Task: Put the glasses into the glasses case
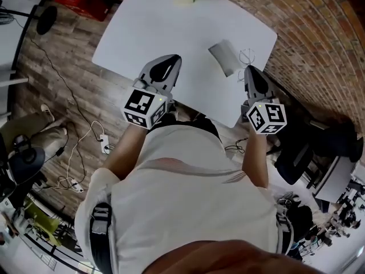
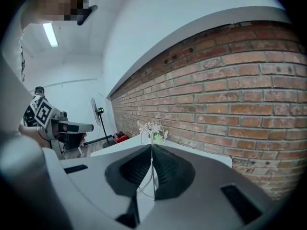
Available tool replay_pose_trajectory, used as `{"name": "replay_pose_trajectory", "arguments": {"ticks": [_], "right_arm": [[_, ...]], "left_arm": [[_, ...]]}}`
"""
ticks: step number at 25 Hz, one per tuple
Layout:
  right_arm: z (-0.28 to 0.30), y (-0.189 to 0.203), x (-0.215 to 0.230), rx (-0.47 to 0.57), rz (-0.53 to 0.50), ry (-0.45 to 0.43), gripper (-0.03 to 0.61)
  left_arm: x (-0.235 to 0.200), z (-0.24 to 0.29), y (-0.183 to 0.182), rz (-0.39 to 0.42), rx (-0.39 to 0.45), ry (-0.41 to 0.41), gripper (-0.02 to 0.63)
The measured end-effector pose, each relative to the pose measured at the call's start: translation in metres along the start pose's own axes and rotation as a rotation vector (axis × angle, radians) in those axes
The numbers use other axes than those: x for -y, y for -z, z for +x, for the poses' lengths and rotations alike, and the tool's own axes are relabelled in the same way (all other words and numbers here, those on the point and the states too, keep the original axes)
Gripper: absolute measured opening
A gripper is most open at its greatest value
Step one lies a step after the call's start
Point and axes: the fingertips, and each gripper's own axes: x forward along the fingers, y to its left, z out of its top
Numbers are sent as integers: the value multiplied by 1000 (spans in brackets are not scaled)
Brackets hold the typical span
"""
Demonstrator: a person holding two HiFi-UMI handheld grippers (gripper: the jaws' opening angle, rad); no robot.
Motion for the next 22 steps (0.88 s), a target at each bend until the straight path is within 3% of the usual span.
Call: {"name": "replay_pose_trajectory", "arguments": {"ticks": [7,14,22], "right_arm": [[42,46,13,-205,-74,-61,61],[99,124,22,-457,-235,-81,61],[134,174,38,-623,-295,-78,61]], "left_arm": [[15,1,7,-17,-22,-25,23],[12,-11,16,-31,-50,-71,23],[-2,-22,23,-58,-66,-126,23]]}}
